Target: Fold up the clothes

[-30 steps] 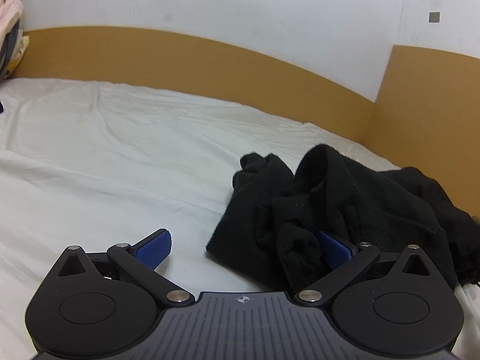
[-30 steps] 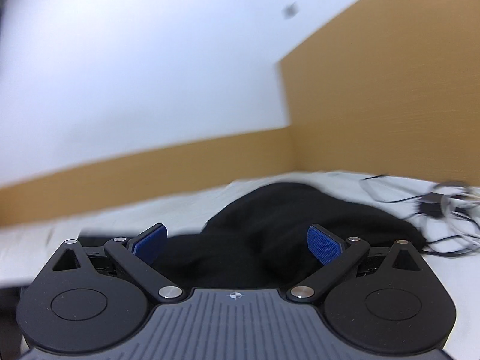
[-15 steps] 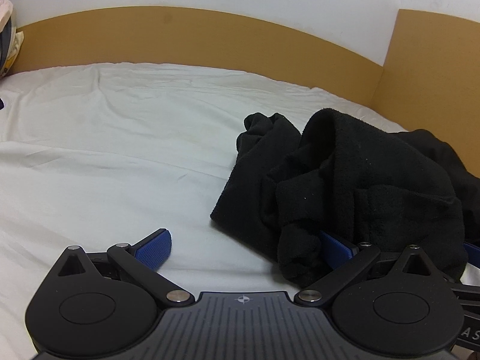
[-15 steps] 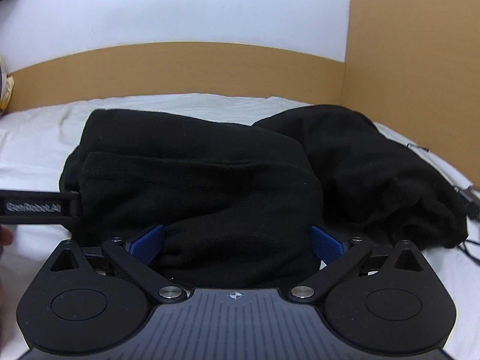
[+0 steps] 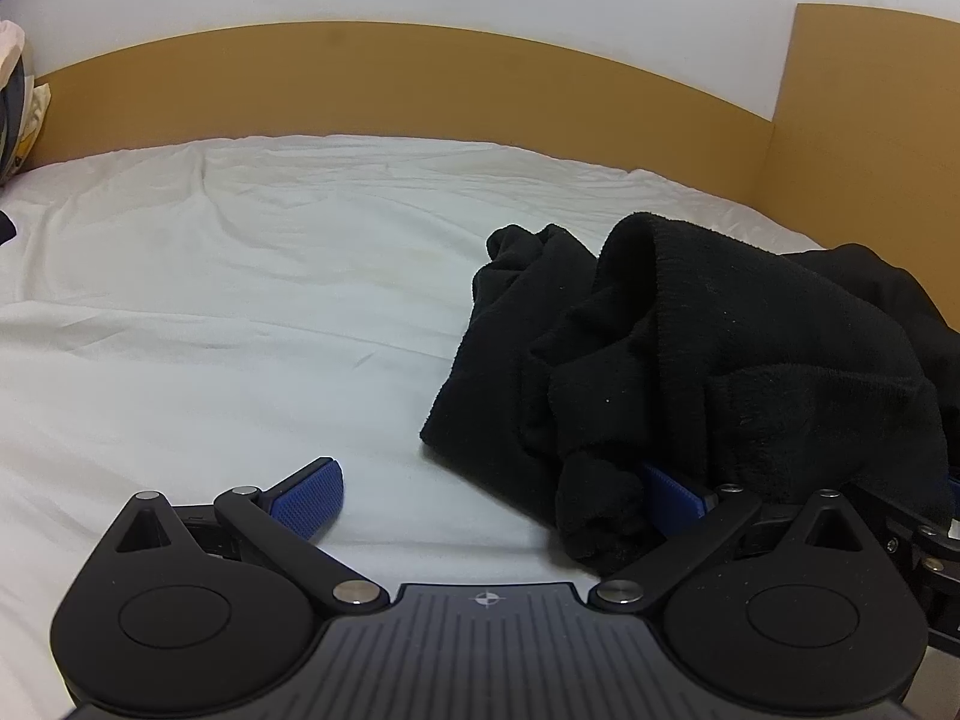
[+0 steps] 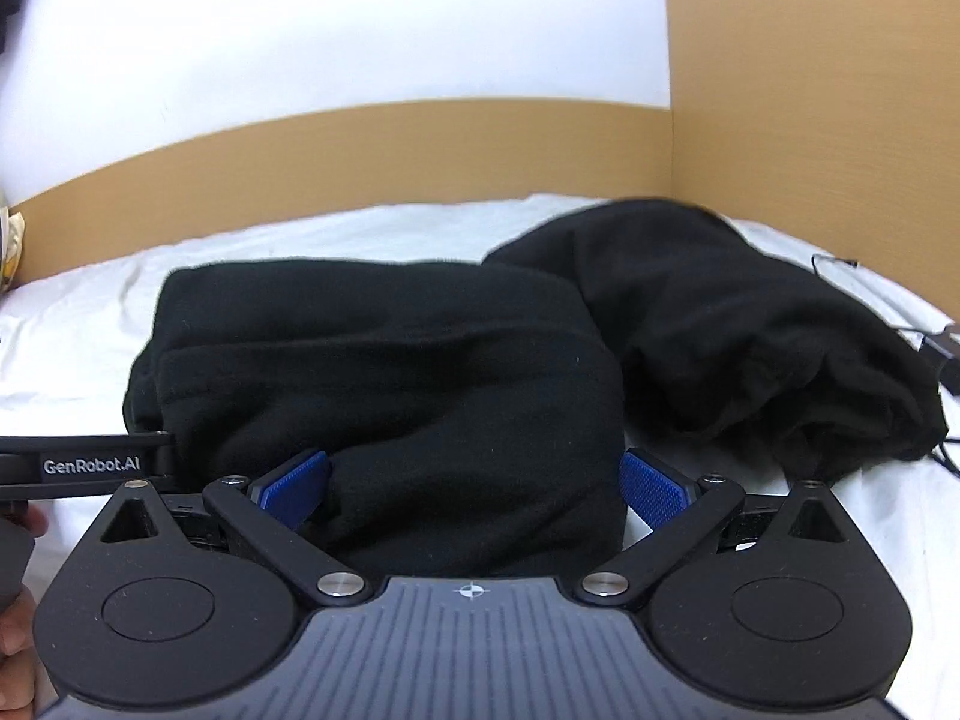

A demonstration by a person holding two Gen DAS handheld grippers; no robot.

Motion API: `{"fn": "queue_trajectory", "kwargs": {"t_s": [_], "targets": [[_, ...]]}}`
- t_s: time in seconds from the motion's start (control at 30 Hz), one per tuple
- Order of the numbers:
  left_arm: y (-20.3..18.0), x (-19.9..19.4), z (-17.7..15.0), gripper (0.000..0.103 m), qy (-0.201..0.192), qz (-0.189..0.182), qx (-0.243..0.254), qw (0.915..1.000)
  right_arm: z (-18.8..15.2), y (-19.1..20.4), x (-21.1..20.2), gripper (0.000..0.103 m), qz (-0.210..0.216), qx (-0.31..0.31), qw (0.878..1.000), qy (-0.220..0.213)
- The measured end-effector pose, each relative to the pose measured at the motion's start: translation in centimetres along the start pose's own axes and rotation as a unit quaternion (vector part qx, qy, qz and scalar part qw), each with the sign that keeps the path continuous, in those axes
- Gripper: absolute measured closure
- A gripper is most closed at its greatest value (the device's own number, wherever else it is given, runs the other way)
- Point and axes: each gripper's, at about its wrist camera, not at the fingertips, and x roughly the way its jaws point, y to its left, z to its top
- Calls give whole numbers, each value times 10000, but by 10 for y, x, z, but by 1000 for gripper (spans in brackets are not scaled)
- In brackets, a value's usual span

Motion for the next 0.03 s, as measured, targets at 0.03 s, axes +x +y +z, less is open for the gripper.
{"fn": "queue_trajectory", "kwargs": {"t_s": [0.03], "targets": [[-1, 0, 0, 0, -7, -1, 4, 10000, 0, 0, -2, 0, -5, -8, 10000, -3]]}}
